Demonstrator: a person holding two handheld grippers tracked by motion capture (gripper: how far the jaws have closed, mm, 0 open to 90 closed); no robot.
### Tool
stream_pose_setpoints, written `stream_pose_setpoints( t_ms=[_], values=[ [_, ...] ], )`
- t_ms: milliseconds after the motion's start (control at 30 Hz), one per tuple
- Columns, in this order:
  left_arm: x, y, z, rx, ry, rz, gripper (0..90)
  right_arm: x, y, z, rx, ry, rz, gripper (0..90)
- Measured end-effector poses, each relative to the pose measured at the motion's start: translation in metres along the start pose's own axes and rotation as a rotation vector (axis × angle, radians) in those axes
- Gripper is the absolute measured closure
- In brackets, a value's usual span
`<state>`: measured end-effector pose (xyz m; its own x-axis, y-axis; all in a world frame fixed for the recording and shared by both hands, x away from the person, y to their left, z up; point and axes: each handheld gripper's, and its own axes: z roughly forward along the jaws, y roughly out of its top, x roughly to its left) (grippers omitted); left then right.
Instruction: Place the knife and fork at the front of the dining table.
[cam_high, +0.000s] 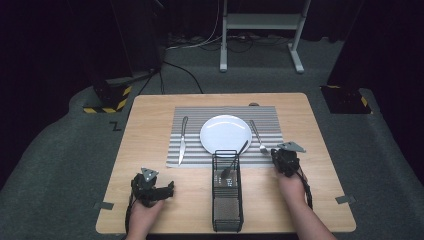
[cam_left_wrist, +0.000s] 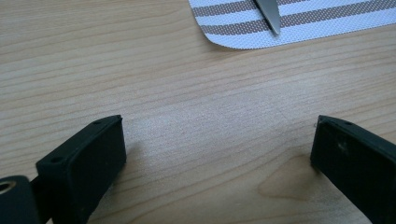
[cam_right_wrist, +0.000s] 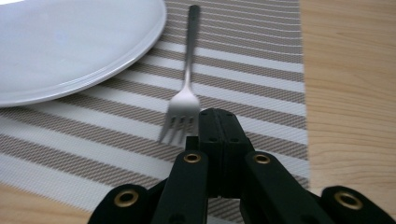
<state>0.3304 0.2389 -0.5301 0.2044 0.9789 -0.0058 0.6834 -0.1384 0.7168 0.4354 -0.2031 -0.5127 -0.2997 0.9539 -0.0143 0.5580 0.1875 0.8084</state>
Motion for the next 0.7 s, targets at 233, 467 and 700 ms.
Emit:
stream_pose_setpoints(
  t_ms=[233,467,700],
  values=[
    [0.000,0.000,0.000,0.000,0.000,0.000,3.3,0.018,-0.006,-0.009,-0.014,0.051,-0.024,89.8],
    [0.000,0.000,0.000,0.000,0.000,0.000,3.3,0.031,-0.006,-0.013,-0.038,0.072,-0.046,89.6],
    [0.000,0.000,0.000,0.000,0.000,0.000,3.3,0.010,-0.006,-0.006,-0.018,0.007,0.005,89.2]
  ],
)
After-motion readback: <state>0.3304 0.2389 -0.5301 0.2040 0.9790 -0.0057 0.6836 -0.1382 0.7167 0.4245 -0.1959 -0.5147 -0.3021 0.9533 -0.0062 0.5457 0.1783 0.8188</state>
